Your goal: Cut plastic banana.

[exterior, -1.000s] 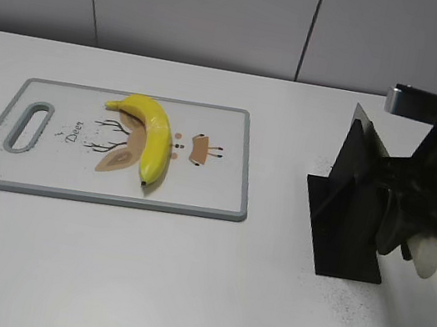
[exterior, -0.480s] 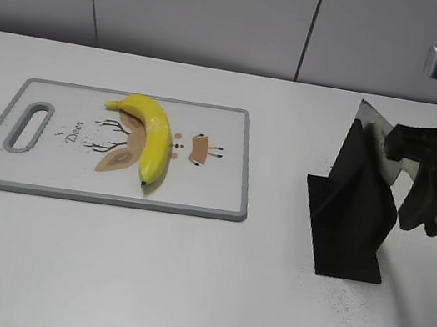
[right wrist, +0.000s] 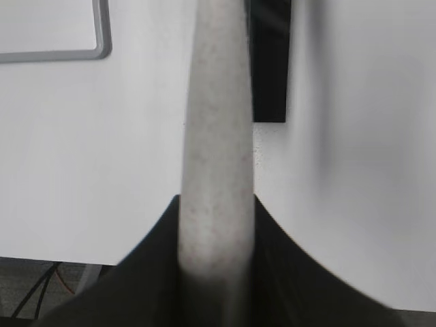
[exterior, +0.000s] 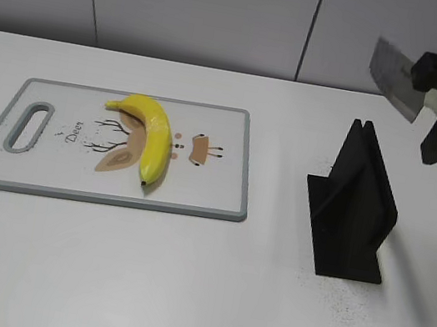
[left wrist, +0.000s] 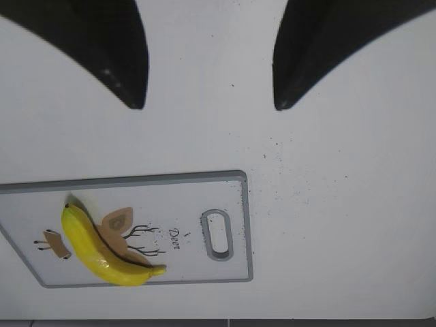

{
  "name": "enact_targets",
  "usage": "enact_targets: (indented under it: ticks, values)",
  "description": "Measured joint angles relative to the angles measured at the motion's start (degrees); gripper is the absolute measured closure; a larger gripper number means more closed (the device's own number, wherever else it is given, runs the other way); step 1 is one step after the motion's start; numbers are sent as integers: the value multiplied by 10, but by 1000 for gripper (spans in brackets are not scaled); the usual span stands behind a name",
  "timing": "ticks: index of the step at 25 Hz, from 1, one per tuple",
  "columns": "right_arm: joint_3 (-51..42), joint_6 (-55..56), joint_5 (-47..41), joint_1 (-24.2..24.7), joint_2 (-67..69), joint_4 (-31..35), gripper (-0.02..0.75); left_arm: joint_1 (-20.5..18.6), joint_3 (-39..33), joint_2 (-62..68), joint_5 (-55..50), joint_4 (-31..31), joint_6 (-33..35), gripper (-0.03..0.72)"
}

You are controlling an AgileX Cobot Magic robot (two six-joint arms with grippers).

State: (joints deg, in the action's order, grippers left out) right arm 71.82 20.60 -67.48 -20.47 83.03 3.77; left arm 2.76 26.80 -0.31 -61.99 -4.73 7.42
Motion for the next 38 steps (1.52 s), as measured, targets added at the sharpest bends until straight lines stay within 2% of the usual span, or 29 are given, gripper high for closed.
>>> enact_targets:
  ticks: [6,10,21,26,32,38]
  values:
    - [64,-107,-10,0,0,-8,573,0,7,5,20,-4,7,120]
    - [108,-185,-25,0,19,-11,573,0,15,67,34,-16,15,120]
    - [221,-399,-27,0,153,0,573,0,71,315,164,-98,175,120]
    - [258,-539,-27,0,208,23,573,0,140,448,180,-136,278,120]
    - [294,-711,-27,0,250,42,573,2,270,618,153,-161,402,120]
    - [309,-856,1,0,289,106,573,38,387,757,104,-163,531,120]
